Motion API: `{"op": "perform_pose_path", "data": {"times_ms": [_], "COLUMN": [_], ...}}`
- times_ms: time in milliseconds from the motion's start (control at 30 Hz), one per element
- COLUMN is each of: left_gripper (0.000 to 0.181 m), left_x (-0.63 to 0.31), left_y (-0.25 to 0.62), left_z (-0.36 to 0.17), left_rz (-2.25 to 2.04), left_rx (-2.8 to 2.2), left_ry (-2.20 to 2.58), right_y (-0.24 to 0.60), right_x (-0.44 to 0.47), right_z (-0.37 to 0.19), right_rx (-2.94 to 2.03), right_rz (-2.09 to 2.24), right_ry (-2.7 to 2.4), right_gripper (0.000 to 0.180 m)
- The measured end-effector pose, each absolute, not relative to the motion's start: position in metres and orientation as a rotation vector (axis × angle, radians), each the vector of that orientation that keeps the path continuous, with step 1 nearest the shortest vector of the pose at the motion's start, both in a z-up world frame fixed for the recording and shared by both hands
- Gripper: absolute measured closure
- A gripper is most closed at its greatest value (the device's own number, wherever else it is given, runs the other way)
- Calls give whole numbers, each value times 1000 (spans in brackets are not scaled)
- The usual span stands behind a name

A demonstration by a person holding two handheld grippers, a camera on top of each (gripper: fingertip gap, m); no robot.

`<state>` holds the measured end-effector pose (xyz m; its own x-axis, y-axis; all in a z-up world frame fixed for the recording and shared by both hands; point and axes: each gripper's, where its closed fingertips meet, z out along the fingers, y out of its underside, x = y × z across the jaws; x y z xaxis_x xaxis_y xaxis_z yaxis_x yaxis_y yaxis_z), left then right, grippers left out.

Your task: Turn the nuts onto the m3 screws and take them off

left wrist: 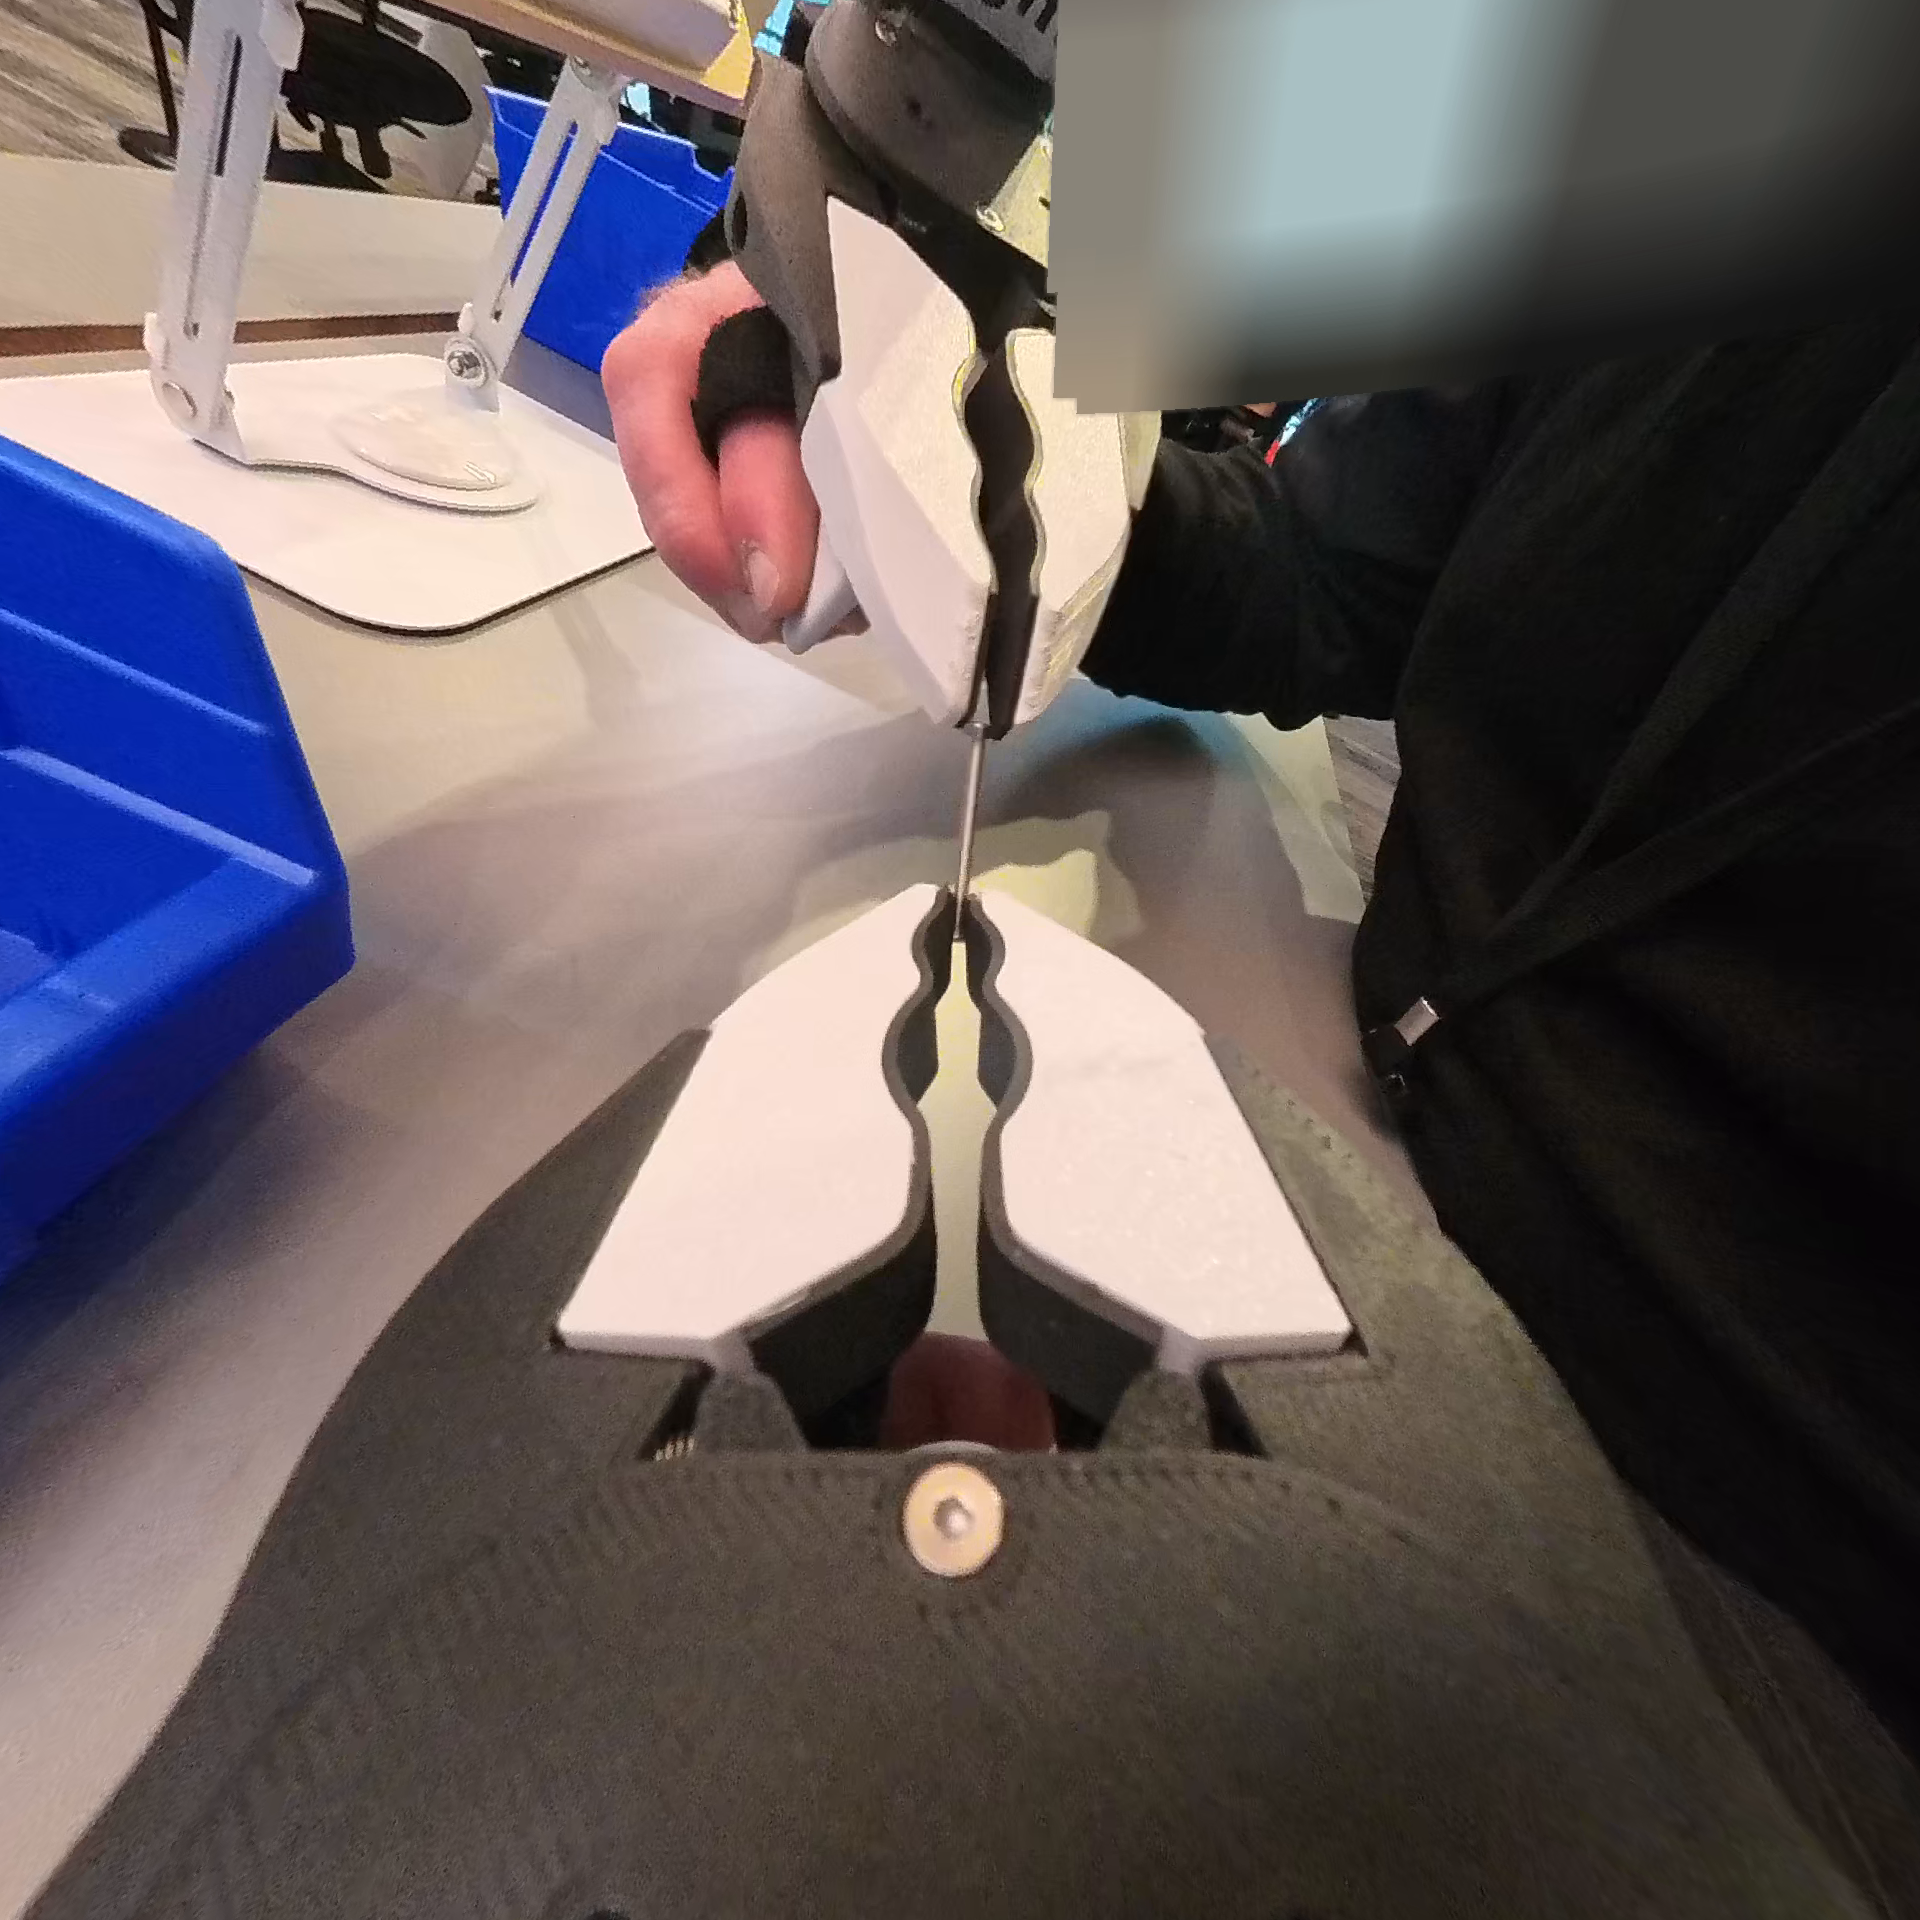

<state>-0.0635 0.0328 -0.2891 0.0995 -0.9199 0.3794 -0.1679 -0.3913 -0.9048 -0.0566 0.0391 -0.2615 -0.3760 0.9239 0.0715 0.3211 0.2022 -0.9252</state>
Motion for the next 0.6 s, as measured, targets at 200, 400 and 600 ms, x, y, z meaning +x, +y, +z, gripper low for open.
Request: {"op": "perform_pose_path", "data": {"times_ms": [200,400,600], "left_gripper": [179,180,180], "left_x": [-64,-63,-63], "left_y": [33,34,37], "left_z": [-286,-283,-278], "left_rz": [-1351,-1357,-1322], "left_rx": [-1661,-1646,-1616], "left_ry": [1076,1057,1026], "right_y": [38,38,40], "right_x": [-56,-56,-55], "right_z": [-260,-256,-251], "right_rx": [-1154,-1137,-1142], "right_rz": [1193,1206,1208], "right_ry": [-1801,-1756,-1695], "right_gripper": [175,175,175]}}
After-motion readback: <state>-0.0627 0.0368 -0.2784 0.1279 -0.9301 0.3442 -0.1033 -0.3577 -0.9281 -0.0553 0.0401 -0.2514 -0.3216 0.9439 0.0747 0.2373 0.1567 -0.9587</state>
